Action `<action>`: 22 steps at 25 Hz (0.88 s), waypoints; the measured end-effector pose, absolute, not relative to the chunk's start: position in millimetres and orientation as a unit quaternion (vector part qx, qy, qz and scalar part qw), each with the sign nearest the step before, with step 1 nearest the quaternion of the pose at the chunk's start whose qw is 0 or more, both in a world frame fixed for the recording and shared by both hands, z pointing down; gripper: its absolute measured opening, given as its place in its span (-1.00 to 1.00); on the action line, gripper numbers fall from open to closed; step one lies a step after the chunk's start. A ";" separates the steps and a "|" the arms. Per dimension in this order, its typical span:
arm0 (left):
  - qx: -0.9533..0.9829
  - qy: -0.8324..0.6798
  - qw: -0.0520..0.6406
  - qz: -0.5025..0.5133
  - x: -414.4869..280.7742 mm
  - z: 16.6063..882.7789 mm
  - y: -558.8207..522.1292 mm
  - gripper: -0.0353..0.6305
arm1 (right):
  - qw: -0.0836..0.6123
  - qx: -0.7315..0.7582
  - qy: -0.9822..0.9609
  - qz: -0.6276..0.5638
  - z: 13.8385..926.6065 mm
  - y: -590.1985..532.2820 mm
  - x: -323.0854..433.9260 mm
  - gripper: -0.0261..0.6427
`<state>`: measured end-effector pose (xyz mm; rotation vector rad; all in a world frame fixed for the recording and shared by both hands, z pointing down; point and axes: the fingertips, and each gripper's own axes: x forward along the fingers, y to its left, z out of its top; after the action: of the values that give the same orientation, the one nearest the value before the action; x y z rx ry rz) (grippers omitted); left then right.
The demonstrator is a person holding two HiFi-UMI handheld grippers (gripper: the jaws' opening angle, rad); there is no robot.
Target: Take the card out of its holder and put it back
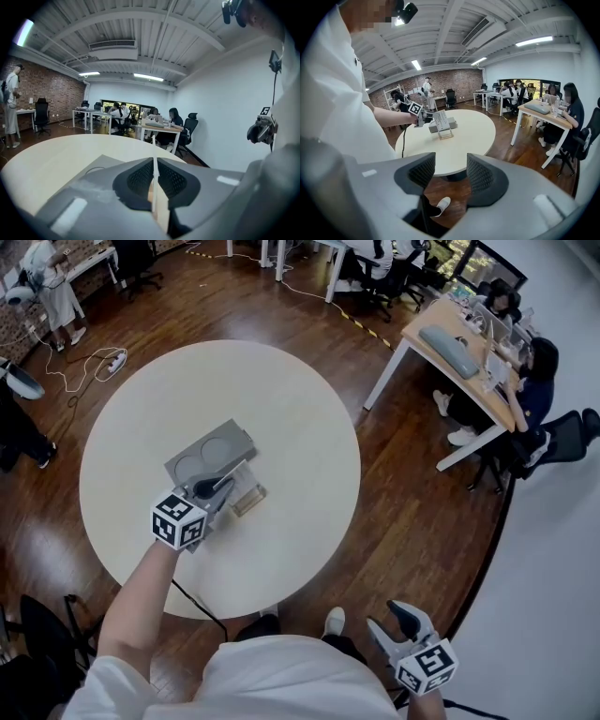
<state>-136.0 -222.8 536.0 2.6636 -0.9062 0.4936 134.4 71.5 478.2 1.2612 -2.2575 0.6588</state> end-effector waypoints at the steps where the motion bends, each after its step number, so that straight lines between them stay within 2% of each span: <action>1: 0.923 -0.319 0.138 0.167 -137.2 529.1 -221.1 -0.85 | 0.233 0.456 -0.825 0.238 478.0 71.7 135.5 -0.28; 10: 0.904 -0.393 0.116 0.123 -151.0 461.2 -176.6 -0.85 | 0.226 0.398 -0.863 0.211 476.7 75.7 158.8 -0.28; 22: 0.818 -0.554 0.130 0.083 -173.3 415.4 -26.6 -0.85 | 0.225 0.269 -0.923 0.160 472.3 74.9 195.3 -0.28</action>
<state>-173.3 -26.6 415.4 2.3761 -1.6103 0.2405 195.3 74.9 472.3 0.7413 -2.5456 0.4421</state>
